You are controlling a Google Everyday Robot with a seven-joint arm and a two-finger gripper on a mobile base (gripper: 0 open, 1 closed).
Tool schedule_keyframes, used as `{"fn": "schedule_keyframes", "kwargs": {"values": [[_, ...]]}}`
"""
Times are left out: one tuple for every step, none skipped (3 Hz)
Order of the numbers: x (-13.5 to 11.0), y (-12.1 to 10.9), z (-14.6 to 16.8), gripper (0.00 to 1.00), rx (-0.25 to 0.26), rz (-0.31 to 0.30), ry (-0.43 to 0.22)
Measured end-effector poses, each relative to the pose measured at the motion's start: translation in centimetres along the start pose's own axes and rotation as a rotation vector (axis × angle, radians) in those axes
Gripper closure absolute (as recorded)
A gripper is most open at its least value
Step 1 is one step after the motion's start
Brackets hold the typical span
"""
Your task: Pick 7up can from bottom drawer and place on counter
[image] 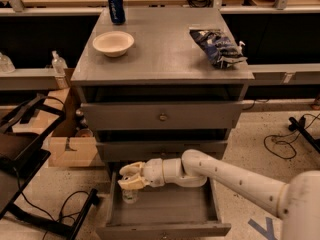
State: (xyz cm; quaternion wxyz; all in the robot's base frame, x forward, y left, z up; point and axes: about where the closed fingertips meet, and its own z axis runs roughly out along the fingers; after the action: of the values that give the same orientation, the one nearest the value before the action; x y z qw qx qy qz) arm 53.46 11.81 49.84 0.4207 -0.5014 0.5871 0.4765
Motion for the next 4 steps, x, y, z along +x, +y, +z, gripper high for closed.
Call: {"fn": "schedule_keyframes", "kwargs": {"values": [[-7.9, 3.8, -2.2, 1.0, 0.018, 0.002, 0.008], [-15.2, 6.3, -4.3, 1.0, 0.076, 0.005, 0.035], [-23.0, 6.9, -8.2, 1.0, 0.215, -0.004, 0.09], [-25.9, 7.1, -11.1, 1.0, 0.305, -0.006, 0.126]]}}
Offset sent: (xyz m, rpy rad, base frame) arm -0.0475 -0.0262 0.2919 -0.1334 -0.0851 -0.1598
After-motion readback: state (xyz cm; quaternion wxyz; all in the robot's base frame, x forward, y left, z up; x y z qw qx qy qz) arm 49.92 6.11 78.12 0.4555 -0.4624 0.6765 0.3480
